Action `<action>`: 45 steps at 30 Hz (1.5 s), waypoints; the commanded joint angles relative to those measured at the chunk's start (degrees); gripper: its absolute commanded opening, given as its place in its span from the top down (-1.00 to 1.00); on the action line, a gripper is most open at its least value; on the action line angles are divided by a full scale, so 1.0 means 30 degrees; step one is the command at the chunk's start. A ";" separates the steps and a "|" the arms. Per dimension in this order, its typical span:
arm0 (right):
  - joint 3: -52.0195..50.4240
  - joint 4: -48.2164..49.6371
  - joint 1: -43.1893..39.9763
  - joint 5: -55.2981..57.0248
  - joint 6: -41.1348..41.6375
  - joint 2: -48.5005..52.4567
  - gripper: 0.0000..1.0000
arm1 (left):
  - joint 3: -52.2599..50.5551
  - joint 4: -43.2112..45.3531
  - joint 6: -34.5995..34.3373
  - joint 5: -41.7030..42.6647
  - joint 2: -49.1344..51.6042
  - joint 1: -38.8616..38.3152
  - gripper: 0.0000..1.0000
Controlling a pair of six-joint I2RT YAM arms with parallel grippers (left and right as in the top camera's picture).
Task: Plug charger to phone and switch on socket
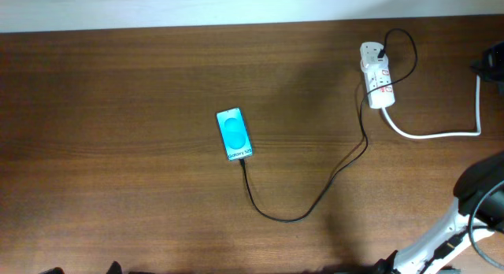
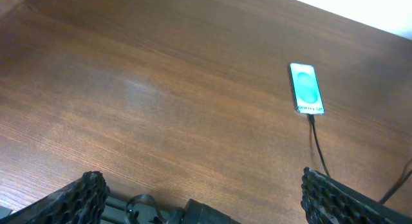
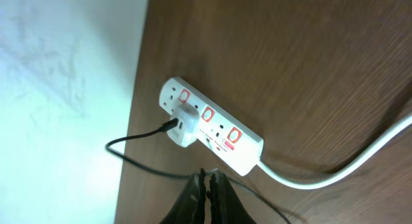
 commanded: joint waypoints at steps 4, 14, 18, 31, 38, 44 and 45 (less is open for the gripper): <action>0.0073 0.3351 0.2455 -0.0845 0.2237 0.4393 0.91 | -0.0073 -0.0007 -0.0313 -0.0277 -0.0124 0.0051 -0.99; 0.0066 0.6288 0.4568 0.1712 0.4721 0.6215 0.91 | -0.0073 -0.0007 -0.0313 -0.0277 -0.0124 0.0051 -0.99; 0.0066 0.6288 0.4962 0.1632 0.4714 0.7067 0.92 | -0.0073 0.0000 -0.0313 -0.0277 -0.0124 0.0051 -0.98; 0.0058 0.5756 0.6127 0.2579 0.4772 0.7235 0.92 | -0.0073 -0.0007 -0.0313 -0.0277 -0.0124 0.0051 -0.99; 0.0058 0.5319 0.6623 0.3738 0.4772 0.7446 0.92 | -0.0073 -0.0007 -0.0313 -0.0277 -0.0124 0.0051 -0.99; 0.0066 0.6339 0.6586 0.4138 0.4692 0.7446 0.92 | -0.0073 0.0000 -0.0313 -0.0277 -0.0124 0.0051 -0.98; 0.0066 0.6346 0.6586 0.4138 0.4699 0.7446 0.91 | -0.0073 0.0000 -0.0306 -0.0277 -0.0124 0.0044 -0.98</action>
